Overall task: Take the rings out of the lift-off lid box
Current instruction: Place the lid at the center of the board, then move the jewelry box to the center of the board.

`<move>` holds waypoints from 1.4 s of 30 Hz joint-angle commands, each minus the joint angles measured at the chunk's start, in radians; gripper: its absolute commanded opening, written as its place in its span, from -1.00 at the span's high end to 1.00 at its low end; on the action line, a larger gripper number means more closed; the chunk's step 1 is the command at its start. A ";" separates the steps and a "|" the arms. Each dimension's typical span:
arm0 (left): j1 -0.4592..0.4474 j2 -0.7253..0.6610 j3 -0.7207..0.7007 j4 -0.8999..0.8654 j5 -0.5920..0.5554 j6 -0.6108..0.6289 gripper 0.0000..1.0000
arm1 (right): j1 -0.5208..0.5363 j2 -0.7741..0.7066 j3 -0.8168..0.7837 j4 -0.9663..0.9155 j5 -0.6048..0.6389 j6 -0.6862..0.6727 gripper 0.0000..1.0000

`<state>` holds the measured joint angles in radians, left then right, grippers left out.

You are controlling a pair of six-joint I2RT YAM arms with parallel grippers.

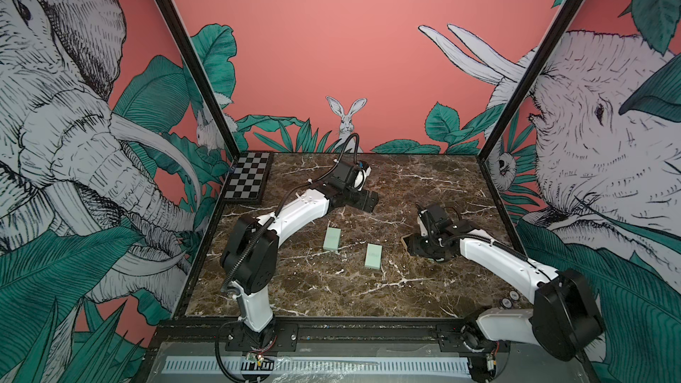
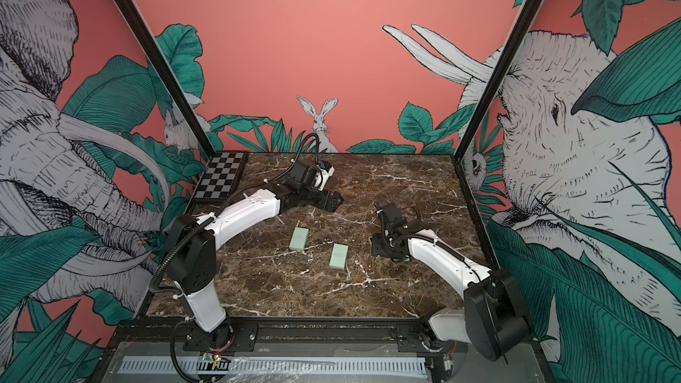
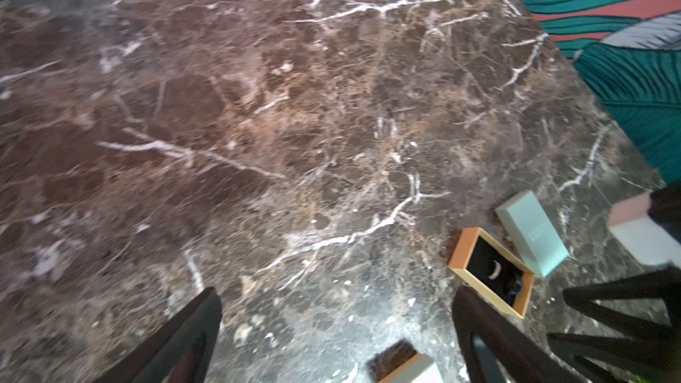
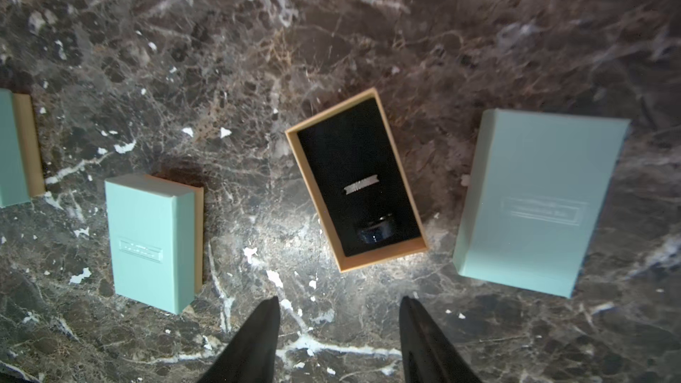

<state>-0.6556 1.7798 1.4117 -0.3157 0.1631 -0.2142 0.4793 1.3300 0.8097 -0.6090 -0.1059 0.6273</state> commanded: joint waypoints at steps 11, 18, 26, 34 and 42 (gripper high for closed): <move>-0.013 -0.071 -0.042 -0.003 0.000 -0.017 -0.98 | 0.003 0.117 0.118 -0.057 0.072 0.110 0.40; -0.014 -0.056 -0.034 -0.009 0.015 -0.027 -0.99 | 0.005 0.098 0.100 -0.059 0.105 0.228 0.25; -0.013 -0.044 -0.021 -0.024 0.012 -0.024 -0.99 | 0.004 0.132 0.113 -0.081 0.090 0.277 0.33; -0.013 -0.044 -0.019 -0.028 0.005 -0.021 -0.99 | 0.004 0.162 0.112 -0.063 0.095 0.290 0.47; -0.013 -0.047 -0.017 -0.036 -0.004 -0.011 -0.99 | 0.004 0.190 0.120 -0.056 0.103 0.289 0.57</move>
<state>-0.6670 1.7496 1.3830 -0.3260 0.1669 -0.2249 0.4793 1.5112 0.9138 -0.6621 -0.0296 0.8909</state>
